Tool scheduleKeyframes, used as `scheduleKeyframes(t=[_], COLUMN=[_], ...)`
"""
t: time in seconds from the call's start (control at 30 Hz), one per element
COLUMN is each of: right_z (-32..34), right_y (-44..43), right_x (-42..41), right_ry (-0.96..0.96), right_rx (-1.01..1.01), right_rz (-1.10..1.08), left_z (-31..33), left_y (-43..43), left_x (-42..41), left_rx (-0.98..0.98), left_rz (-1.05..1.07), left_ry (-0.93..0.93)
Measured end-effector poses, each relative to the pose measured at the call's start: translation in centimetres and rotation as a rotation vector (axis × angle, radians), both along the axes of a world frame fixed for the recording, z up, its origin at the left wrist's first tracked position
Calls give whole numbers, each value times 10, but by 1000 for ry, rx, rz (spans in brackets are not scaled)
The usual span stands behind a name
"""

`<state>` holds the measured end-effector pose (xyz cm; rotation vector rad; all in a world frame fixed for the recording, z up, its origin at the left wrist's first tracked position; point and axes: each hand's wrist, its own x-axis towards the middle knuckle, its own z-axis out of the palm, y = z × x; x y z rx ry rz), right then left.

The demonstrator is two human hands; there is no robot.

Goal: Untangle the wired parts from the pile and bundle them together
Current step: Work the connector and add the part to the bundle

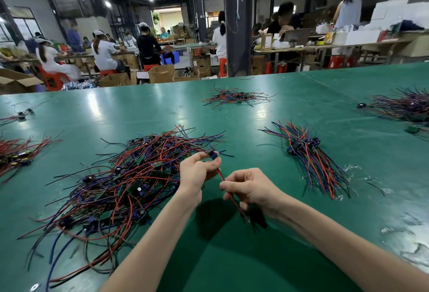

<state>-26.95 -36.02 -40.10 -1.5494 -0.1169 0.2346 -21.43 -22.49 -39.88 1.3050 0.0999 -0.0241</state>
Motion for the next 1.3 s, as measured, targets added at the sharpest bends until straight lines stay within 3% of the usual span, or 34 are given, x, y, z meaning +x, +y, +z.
scheduleKeyframes(t=[0.27, 0.7, 0.93, 1.13, 1.3], right_z=[-1, 1, 9, 17, 21], right_y=[9, 9, -4, -10, -15], right_x=[-9, -14, -13, -9, -7], right_ry=[-4, -9, 36, -11, -12], right_rx=[-60, -94, -126, -330, -313], right_rz=[70, 142, 331, 353, 487], left_z=[-5, -5, -1, 7, 10], left_y=[21, 30, 21, 15, 13], left_x=[16, 22, 16, 7, 5], left_rx=[59, 69, -23, -171, -259], left_rz=[158, 201, 57, -115, -177], left_ry=[-68, -89, -30, 52, 80])
